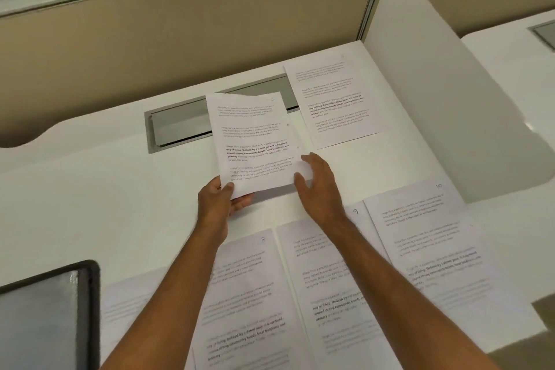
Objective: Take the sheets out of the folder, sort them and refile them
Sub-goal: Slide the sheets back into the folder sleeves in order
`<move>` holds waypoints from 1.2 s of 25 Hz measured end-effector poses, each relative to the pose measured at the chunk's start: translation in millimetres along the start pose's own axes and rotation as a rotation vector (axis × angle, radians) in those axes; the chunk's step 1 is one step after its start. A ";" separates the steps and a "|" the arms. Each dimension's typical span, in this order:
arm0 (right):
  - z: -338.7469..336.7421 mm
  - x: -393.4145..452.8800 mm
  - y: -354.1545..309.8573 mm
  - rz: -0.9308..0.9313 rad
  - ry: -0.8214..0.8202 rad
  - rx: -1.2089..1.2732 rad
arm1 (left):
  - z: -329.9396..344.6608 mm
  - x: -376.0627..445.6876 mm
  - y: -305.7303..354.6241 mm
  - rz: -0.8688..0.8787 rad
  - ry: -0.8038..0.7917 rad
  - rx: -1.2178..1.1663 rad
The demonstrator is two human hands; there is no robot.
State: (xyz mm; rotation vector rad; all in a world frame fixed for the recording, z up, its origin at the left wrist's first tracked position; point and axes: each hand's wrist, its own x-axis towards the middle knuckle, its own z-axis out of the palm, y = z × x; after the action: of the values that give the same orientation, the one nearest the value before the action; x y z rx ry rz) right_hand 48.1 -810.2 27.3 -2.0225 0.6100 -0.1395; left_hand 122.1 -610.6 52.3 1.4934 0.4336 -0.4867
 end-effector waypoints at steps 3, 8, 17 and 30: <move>4.4 -34.7 -19.0 0.230 -0.007 0.280 | -39.2 -33.5 -12.4 -0.025 -0.014 0.024; 31.0 -93.9 -35.1 0.543 -0.072 0.641 | -111.1 -88.9 -26.2 -0.042 -0.034 0.050; 124.1 -236.4 -103.3 0.412 -0.277 0.756 | -295.8 -176.3 -55.0 -0.044 -0.123 0.054; 229.2 -341.7 -158.5 0.323 -0.340 0.417 | -464.4 -236.6 -98.4 -0.028 0.012 0.015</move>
State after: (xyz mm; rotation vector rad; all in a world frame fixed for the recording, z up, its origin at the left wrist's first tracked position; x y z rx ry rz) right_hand -112.4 -405.2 95.2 -1.4801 0.6205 0.2485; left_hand -117.9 -138.8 85.4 1.5072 0.4618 -0.5037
